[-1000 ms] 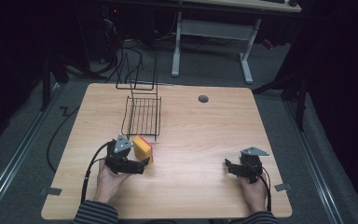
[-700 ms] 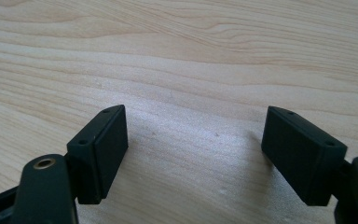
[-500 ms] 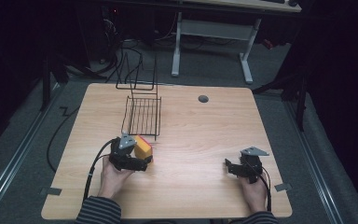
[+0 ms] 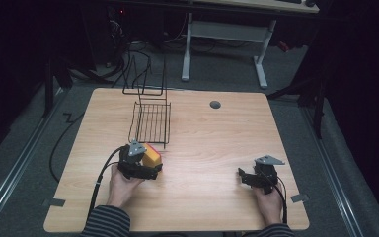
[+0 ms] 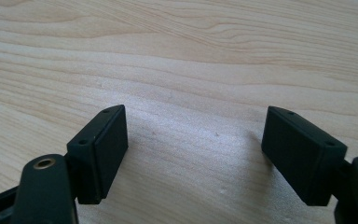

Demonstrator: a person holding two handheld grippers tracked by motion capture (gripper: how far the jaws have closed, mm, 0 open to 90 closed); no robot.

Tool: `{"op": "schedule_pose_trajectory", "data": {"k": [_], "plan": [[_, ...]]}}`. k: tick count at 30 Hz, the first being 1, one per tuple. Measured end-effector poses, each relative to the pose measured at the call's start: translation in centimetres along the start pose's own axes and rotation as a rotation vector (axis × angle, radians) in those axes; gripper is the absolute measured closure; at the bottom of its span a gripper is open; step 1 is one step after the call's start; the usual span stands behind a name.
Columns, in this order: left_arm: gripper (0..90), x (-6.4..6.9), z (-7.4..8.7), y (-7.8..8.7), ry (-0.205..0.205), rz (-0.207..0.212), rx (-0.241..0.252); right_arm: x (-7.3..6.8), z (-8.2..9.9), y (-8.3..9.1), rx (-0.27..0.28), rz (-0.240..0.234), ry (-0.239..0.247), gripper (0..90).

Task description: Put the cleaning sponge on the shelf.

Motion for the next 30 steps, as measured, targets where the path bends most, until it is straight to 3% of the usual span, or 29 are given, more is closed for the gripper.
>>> {"op": "schedule_pose_trajectory", "data": {"k": [13, 19, 30], "plan": [[5.8, 0.2, 0.3, -1.0, -0.011, 0.005, -0.029, 0.0, 0.0, 0.0, 0.000, 0.000, 0.000, 22.8], [14.4, 0.5, 0.4, -1.3, -0.022, -0.002, -0.023, 0.0, 0.0, 0.0, 0.000, 0.000, 0.000, 22.8], [22.0, 0.8, 0.5, -1.4, -0.041, -0.004, -0.029, 0.0, 0.0, 0.0, 0.000, 0.000, 0.000, 22.8]]}}
Point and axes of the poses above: each handheld gripper's, and its own axes: y roughly backward along the jaws, z roughly out of its underside, x roughly to its right, the point moved 1 cm from there along -y, roughly forward along the jaws, and after that the axes turned 15 degrees about -z, right-handed, at the moved point
